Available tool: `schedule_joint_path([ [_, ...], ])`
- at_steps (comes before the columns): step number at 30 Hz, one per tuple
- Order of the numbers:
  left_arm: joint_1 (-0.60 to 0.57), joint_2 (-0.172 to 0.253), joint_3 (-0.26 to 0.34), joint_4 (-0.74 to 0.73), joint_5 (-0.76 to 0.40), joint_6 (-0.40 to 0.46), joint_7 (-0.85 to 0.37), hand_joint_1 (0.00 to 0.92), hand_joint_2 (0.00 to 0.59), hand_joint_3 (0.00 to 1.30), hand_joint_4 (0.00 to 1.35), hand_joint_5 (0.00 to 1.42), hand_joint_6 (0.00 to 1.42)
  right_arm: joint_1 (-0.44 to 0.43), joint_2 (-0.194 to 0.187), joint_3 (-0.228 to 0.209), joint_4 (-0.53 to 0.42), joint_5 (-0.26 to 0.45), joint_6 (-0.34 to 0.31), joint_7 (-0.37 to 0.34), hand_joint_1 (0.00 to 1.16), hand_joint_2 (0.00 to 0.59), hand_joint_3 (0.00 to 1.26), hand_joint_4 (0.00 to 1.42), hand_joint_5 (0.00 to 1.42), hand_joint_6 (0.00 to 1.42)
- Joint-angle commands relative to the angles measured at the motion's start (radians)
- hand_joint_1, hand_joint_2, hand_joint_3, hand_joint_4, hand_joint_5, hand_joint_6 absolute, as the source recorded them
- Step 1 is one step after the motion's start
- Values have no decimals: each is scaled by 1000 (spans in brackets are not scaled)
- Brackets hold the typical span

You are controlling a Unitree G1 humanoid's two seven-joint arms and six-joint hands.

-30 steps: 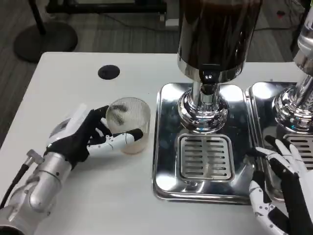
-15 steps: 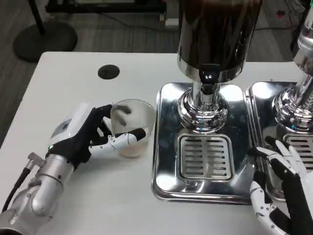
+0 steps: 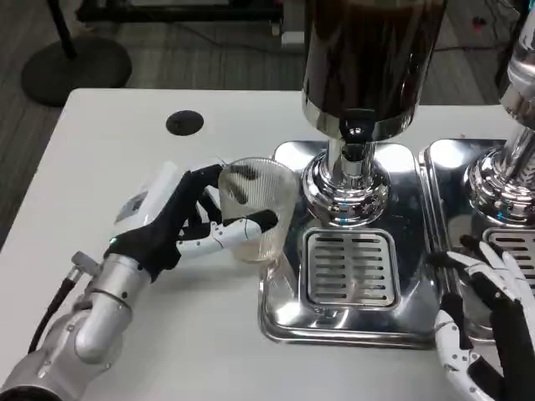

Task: Grasp the cup under the faucet to collect the drink, then remove the cup.

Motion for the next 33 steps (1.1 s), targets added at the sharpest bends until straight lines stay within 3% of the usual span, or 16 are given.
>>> schedule_joint_path([
  [1,-44,-30,-10,4,-7,-33,-10,262,153,403,541,817,1071,14,5,-12,-17,-4,-18,-10,404,580,326,108,50,228],
  [7,-81,-73,-44,45,12,-34,-18,260,153,403,538,815,1072,29,19,-9,-33,-17,-17,-16,399,579,326,109,57,230],
  [26,-139,-139,-124,107,35,-57,-45,259,154,395,526,793,1040,87,55,-13,-83,-39,-14,-19,383,575,326,119,63,221],
  [33,-148,-138,-142,104,48,-55,-97,194,126,284,383,543,736,107,63,-13,-92,-39,-16,-17,382,578,326,119,70,218],
])
